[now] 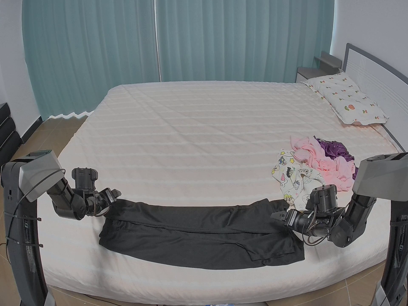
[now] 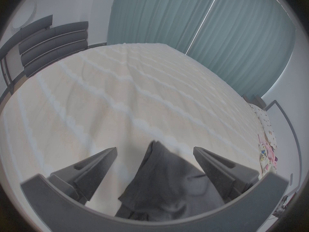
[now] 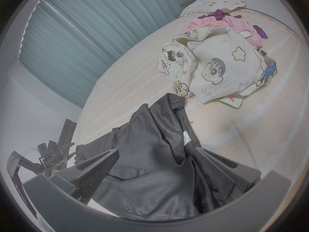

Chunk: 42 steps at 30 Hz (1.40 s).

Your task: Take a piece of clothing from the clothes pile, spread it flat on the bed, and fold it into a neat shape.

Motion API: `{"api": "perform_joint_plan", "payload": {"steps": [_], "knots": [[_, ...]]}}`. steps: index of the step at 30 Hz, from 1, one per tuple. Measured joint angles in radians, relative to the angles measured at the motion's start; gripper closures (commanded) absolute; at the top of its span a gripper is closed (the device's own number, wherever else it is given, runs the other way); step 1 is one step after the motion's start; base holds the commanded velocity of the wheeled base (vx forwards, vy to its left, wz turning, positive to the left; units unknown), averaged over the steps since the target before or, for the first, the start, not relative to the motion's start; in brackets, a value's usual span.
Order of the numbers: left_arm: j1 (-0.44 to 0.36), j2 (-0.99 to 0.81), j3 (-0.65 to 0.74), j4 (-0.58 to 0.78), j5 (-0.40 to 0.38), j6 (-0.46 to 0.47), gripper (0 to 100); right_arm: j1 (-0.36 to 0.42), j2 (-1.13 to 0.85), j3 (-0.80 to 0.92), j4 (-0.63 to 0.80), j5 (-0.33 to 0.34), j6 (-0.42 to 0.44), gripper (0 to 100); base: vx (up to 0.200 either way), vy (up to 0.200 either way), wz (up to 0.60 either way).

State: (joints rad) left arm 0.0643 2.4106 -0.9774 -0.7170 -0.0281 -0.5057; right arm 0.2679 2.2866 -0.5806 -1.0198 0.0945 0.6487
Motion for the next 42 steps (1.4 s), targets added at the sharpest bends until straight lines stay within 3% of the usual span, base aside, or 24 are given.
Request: {"api": "perform_joint_plan", "payload": {"steps": [7, 8, 24, 36, 37, 42], "knots": [[-0.004, -0.052, 0.132, -0.004, -0.054, 0.007, 0, 0.005, 0.006, -0.007, 0.001, 0.0, 0.0, 0, 0.0, 0.0, 0.0], [-0.005, -0.055, 0.139, -0.005, -0.056, 0.008, 100, 0.008, 0.008, -0.01, 0.0, 0.0, 0.0, 0, 0.0, 0.0, 0.0], [0.021, -0.069, 0.174, -0.003, 0.001, 0.01, 100, 0.012, 0.015, -0.015, 0.0, -0.004, 0.0, 0, 0.0, 0.0, 0.0], [0.051, -0.106, 0.208, 0.002, 0.002, 0.012, 100, 0.013, 0.015, -0.013, -0.001, -0.004, 0.001, 0, 0.0, 0.0, 0.0], [0.052, -0.107, 0.21, 0.003, 0.002, 0.012, 0, 0.013, 0.015, -0.014, -0.001, -0.004, 0.001, 0, 0.0, 0.0, 0.0], [0.053, -0.107, 0.22, 0.004, 0.003, 0.022, 0, 0.012, 0.015, -0.014, -0.001, -0.006, 0.001, 0, 0.0, 0.0, 0.0]]}}
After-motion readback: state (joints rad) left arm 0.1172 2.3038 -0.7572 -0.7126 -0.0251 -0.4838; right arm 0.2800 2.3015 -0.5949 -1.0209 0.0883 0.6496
